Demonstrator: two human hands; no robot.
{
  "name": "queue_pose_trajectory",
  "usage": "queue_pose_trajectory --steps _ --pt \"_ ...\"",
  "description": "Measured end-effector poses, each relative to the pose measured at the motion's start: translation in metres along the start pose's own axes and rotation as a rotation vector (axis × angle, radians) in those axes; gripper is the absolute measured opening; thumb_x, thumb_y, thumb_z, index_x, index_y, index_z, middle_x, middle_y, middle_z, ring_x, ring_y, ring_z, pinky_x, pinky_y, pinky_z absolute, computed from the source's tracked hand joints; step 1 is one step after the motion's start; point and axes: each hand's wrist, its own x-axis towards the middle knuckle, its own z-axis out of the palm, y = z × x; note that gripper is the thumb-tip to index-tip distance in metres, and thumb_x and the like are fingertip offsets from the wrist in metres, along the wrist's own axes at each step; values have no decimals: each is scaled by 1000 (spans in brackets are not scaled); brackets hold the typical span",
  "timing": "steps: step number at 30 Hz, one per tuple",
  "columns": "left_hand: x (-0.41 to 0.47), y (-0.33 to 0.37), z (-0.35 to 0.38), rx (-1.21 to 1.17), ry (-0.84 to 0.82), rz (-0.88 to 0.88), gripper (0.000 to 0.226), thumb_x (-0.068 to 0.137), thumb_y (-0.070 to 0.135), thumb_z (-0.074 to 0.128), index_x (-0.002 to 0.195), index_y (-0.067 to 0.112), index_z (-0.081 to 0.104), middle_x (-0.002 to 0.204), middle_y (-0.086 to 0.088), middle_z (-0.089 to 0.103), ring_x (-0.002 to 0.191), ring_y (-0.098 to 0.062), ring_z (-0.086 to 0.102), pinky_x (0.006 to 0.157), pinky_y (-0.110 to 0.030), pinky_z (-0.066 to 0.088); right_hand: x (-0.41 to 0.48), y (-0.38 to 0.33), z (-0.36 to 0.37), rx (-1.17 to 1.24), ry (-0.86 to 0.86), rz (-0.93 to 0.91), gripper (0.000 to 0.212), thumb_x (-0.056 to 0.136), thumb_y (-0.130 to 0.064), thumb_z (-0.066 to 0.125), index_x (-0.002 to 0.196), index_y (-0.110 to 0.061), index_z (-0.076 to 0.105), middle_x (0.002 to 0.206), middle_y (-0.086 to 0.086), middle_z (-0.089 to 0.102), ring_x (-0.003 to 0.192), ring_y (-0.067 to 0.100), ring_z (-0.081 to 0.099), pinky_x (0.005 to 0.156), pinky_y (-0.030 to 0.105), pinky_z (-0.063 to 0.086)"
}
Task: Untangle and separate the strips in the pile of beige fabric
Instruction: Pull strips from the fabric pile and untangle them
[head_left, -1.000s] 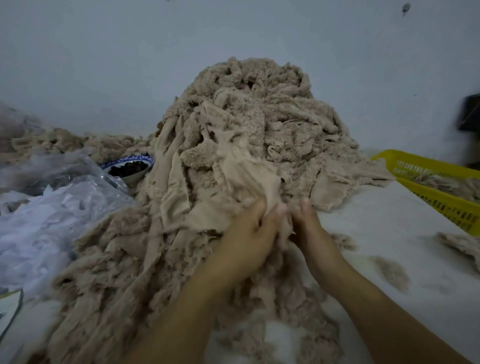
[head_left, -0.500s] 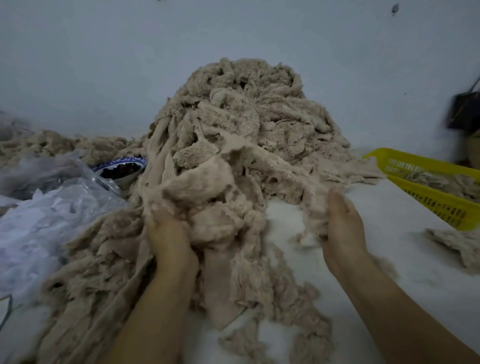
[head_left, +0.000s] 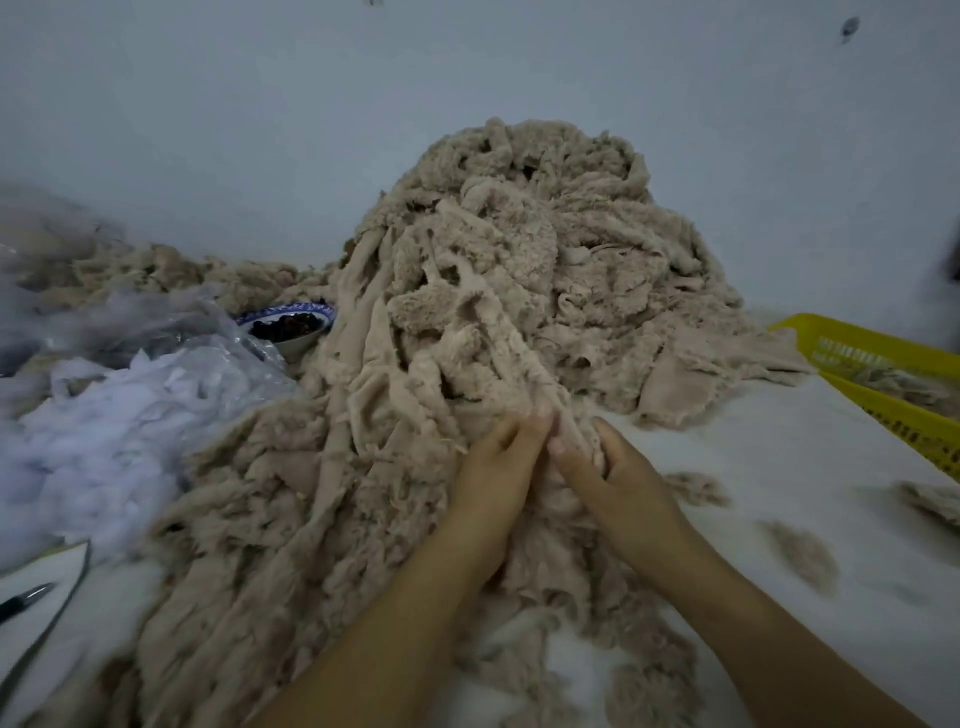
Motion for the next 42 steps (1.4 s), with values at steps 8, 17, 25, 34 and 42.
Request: queue_pose_trajectory --steps 8,17,25,34,42 --pt "13 -2 -13 -628 52 -259 23 103 24 50 113 9 64 106 -12 73 89 -24 73 74 -37 61 7 20 8 175 23 76 29 95 -61 44 101 -44 67 101 -33 69 93 -12 64 81 16 51" --pt "17 3 -23 -816 125 -223 38 105 25 41 135 7 55 133 -16 60 129 -31 53 112 -45 40 22 17 13 274 152 134 29 101 -32 51 128 -26 59 105 -13 72 93 9 71 75 30 59" --pt "21 0 -15 -423 318 -136 29 104 30 45 113 15 68 90 -2 77 80 -14 74 62 -26 59 43 -24 47 293 215 117 36 104 -27 45 134 -8 51 115 10 63 106 27 60 86 26 43" --pt "21 18 -47 -646 302 -148 48 102 47 42 117 7 65 97 -13 76 82 -24 74 58 -34 61 34 -16 95 511 364 122 36 96 -54 43 124 -38 59 133 4 62 110 24 63 90 44 55" --pt "17 11 -68 -329 36 -121 60 83 50 68 123 6 66 116 -17 71 112 -33 66 98 -47 52 30 -9 86 786 286 218 33 100 -44 54 115 -19 68 89 0 72 62 5 68 49 20 51"
